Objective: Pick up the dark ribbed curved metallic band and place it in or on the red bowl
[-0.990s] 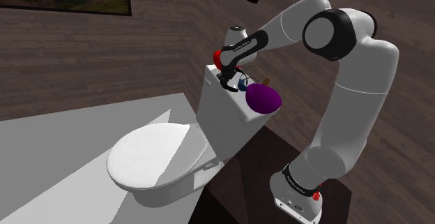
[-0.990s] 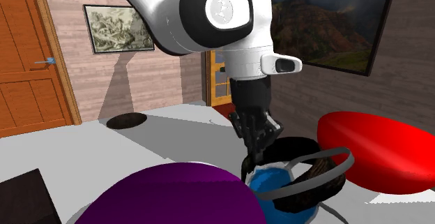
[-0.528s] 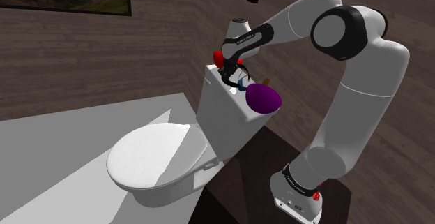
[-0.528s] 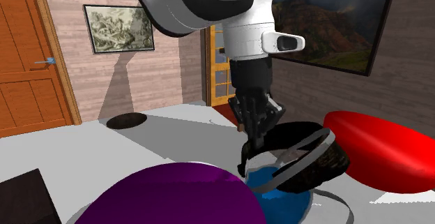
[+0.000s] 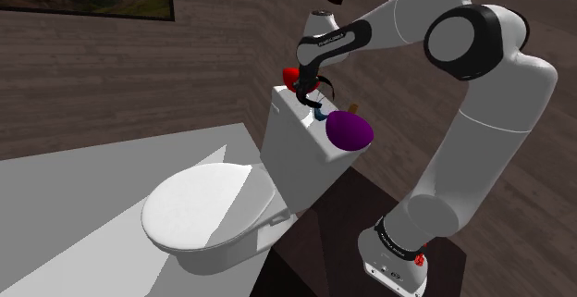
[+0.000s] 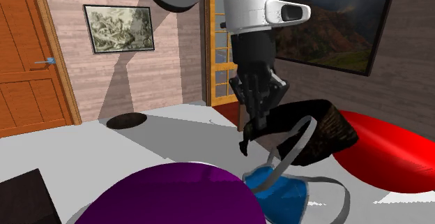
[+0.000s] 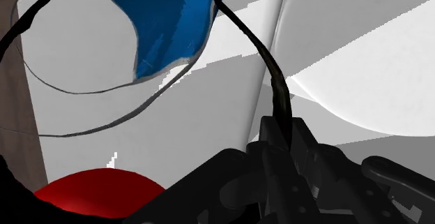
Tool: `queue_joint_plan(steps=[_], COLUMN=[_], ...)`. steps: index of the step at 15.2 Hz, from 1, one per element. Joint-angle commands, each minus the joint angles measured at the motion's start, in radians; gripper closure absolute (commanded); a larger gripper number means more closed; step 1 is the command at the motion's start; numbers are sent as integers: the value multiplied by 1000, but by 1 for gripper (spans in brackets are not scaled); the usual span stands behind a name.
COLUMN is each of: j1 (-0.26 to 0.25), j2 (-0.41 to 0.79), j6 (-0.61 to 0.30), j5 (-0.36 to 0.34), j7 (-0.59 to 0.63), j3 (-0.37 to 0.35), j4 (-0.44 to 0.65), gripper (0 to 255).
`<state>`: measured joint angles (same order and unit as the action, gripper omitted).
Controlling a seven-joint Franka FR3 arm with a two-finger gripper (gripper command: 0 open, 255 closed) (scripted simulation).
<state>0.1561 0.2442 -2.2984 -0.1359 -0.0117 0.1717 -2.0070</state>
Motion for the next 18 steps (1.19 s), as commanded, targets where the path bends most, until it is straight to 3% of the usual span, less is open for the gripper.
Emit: queue_joint_plan(steps=[1,17,18], j1=[-1,-6,0], j2=[-17,-104,-64], j6=[24,213,223], j5=[-1,-1,8], j7=[-2,-21,-34], j3=[0,0,2], j4=[8,111,161], gripper=[255,255,255])
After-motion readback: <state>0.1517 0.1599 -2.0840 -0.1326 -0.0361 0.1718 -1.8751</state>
